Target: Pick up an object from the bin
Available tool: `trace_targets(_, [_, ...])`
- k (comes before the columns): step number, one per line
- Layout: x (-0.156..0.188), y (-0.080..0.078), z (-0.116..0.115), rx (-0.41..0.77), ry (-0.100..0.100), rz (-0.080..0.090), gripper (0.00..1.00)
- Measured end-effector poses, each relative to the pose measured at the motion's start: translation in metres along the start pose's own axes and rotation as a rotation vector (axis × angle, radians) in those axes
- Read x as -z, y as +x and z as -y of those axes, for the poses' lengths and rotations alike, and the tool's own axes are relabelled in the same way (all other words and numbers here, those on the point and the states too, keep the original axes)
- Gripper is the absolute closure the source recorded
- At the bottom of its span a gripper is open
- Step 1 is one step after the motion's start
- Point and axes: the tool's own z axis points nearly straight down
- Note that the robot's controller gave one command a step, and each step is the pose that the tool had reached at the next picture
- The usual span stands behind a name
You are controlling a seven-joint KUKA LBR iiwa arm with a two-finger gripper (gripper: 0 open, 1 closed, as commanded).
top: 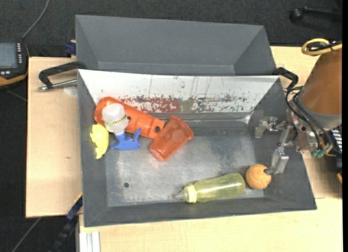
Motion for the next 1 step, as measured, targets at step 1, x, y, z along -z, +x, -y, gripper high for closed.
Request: trace_targets(1, [0.0047, -0.0018, -0.0006, 0.002, 0.002, 0.009, 0.0])
